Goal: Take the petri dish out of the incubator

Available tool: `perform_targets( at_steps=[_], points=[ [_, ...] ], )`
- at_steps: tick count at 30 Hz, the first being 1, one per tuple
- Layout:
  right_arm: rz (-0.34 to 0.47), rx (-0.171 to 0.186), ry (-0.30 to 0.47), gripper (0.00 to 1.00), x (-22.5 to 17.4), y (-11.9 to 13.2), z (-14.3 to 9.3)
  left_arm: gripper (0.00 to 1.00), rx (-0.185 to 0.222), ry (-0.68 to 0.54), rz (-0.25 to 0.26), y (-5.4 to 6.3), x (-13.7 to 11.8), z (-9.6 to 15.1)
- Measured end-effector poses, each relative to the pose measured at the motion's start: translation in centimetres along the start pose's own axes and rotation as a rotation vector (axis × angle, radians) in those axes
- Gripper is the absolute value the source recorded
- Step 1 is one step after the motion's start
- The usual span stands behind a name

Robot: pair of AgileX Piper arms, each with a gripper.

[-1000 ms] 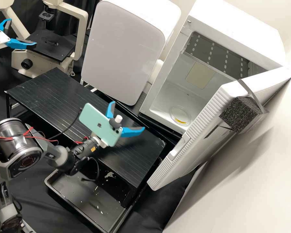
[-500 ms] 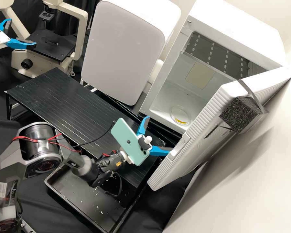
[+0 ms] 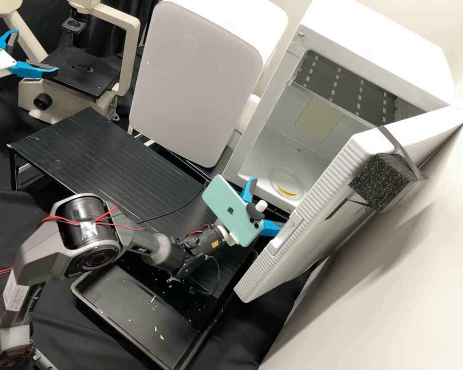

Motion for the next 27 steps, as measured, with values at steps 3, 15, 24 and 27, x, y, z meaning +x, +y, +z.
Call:
perform_targets(
  at_steps=[3, 15, 24, 27],
  points=[
    [0.0, -0.01, -0.001, 1.0, 1.3, -0.3, 0.0, 1.0, 0.0, 0.0, 0.0, 0.0, 0.0, 0.0],
    [-0.012, -0.016, -0.011, 1.0, 3.5, -0.4, -0.1, 1.0, 0.0, 0.0, 0.0, 0.0, 0.0, 0.0],
    [-0.03, -0.042, -0.031, 1.0, 5.1, 0.4, -0.6, 1.0, 0.0, 0.0, 0.0, 0.0, 0.0, 0.0],
    [-0.041, -0.061, -0.024, 1.0, 5.5, 0.7, -1.0, 1.0, 0.0, 0.0, 0.0, 0.0, 0.0, 0.0]
  ],
)
